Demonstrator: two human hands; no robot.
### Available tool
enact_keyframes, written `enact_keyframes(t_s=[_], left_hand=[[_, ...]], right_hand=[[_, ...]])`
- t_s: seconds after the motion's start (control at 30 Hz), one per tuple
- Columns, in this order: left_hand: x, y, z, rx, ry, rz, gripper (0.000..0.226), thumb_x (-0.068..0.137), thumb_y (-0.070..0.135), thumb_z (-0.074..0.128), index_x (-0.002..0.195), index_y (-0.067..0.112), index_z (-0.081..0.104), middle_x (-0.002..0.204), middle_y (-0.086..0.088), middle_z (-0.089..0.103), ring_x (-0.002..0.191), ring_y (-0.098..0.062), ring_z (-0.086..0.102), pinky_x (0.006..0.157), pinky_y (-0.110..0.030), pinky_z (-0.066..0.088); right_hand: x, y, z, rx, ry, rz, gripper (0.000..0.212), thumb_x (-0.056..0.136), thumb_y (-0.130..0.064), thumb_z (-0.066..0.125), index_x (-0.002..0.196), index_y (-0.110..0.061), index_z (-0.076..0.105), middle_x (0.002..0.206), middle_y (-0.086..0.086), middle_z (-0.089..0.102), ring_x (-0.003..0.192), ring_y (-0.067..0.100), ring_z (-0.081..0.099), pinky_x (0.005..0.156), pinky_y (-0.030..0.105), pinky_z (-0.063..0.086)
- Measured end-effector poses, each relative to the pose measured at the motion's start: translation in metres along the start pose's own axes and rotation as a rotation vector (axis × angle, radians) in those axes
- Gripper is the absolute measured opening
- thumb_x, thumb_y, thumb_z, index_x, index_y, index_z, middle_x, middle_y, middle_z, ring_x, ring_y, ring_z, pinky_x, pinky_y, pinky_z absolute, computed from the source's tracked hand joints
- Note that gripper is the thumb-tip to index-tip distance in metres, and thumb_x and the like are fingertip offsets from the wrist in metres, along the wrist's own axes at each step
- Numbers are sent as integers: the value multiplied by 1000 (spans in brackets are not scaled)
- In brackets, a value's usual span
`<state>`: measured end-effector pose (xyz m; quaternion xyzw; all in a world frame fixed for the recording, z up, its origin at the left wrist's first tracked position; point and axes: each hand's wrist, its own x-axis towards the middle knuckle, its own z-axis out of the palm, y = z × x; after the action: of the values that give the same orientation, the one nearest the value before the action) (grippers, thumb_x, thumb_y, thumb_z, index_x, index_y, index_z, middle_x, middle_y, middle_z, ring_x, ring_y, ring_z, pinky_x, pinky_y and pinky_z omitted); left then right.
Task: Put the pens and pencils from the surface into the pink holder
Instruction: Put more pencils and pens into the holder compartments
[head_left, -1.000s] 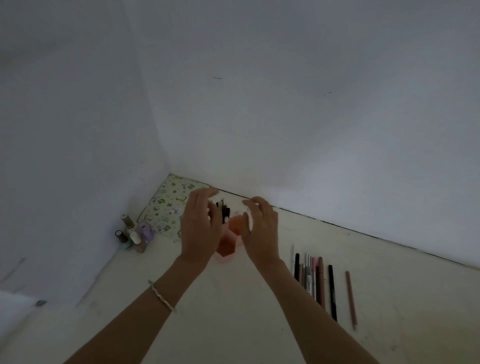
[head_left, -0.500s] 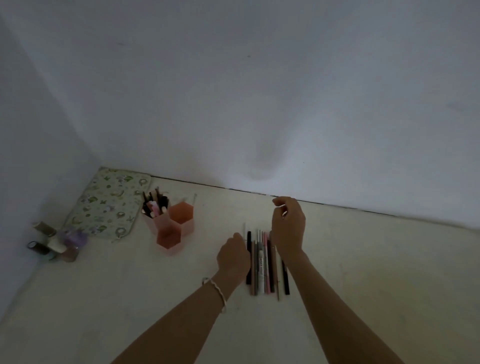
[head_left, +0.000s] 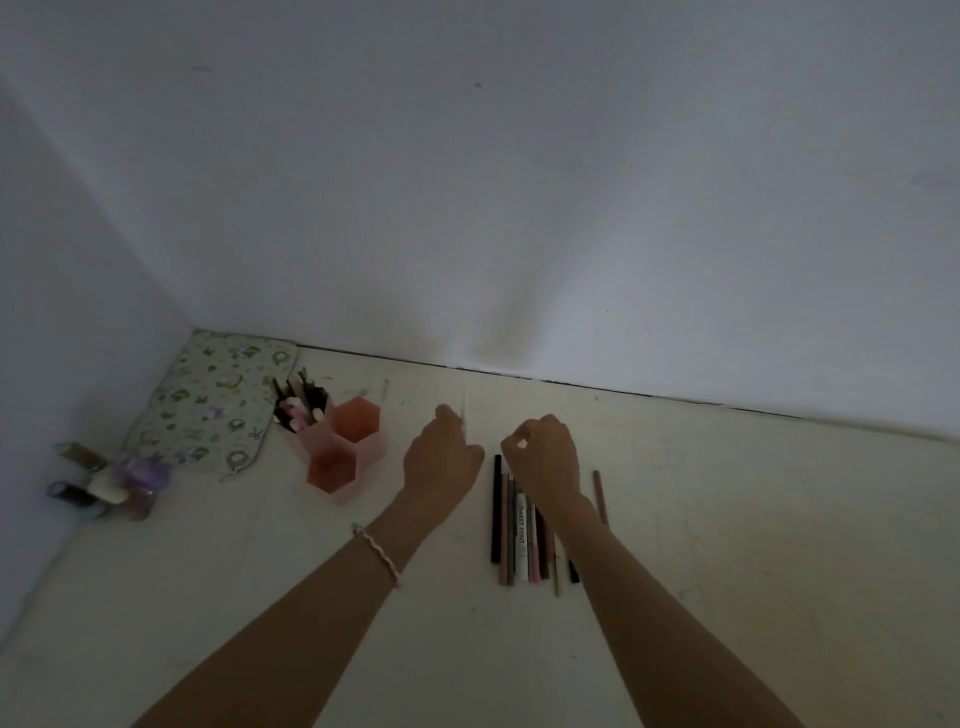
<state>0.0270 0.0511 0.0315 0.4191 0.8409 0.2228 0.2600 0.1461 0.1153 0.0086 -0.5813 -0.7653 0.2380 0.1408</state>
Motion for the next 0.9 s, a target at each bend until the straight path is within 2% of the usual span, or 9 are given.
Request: enact_keyframes(t_s=[0.07, 0.13, 0.23, 0.3, 0.4, 0.5, 0.67, 0.8, 0.9], left_hand=[[3, 4, -17, -101, 59, 95, 52, 81, 14, 63, 127, 14, 38, 88, -4, 62, 67, -19, 63, 60, -31, 57], [4, 5, -34, -188, 77, 175, 88, 79, 8, 64, 150, 24, 15, 77, -2, 60, 59, -15, 61, 53, -23, 54], [1, 4, -56, -279, 92, 242, 110, 77, 2, 65, 153, 38, -5, 71, -4, 59, 54, -16, 62, 50, -26, 56], [2, 1, -71, -309, 134, 252, 104, 76, 2, 66, 153, 40, 7, 70, 0, 58, 53, -15, 62, 51, -28, 57], [8, -8, -99, -365, 294, 265, 89, 76, 4, 65, 144, 40, 21, 72, 6, 60, 53, -13, 64, 49, -28, 57], [18, -26, -128, -300, 438, 281, 77, 81, 3, 66, 138, 34, 24, 78, 7, 60, 57, -12, 65, 51, -27, 58], [23, -51, -139, 80, 467, 359, 43, 89, 13, 63, 124, 15, 39, 75, 2, 63, 59, -16, 62, 58, -32, 54], [27, -56, -128, 428, 411, 334, 25, 92, 25, 60, 116, 20, 51, 91, 5, 69, 97, -18, 65, 100, -33, 36], [29, -65, -130, 506, 381, 254, 26, 95, 33, 56, 119, 25, 60, 124, 8, 63, 132, -13, 44, 111, -35, 18]], right_hand=[[2, -6, 10, -233, -58, -16, 34, 89, -36, 57, 86, -5, 69, 96, 10, 61, 94, 25, 55, 84, 35, 47], [0, -11, 21, -406, -98, -31, 35, 91, -41, 53, 85, -9, 66, 99, 7, 58, 97, 24, 52, 85, 34, 43], [-4, -15, 29, -436, -162, -17, 23, 91, -31, 51, 80, -12, 59, 98, 6, 57, 97, 24, 51, 83, 33, 39], [-1, -25, 28, -321, -169, 9, 28, 88, -26, 52, 65, -11, 49, 86, 7, 53, 88, 23, 50, 76, 32, 40], [13, -48, 13, 116, -119, 53, 40, 83, -18, 57, 51, -8, 36, 62, 8, 40, 59, 20, 37, 55, 26, 31], [29, -73, -11, 476, -25, 121, 28, 85, -15, 58, 62, -7, 45, 57, 7, 41, 52, 18, 35, 48, 25, 27], [35, -108, -33, 801, 134, 154, 8, 88, -17, 54, 88, -11, 59, 71, 3, 63, 62, 15, 59, 48, 13, 42], [25, -129, -34, 927, 173, 128, 4, 90, -16, 55, 90, -15, 59, 78, 4, 68, 67, 13, 65, 58, 18, 48], [17, -137, -25, 934, 141, 83, 4, 92, -16, 55, 91, -16, 60, 80, 6, 69, 69, 15, 67, 64, 24, 53]])
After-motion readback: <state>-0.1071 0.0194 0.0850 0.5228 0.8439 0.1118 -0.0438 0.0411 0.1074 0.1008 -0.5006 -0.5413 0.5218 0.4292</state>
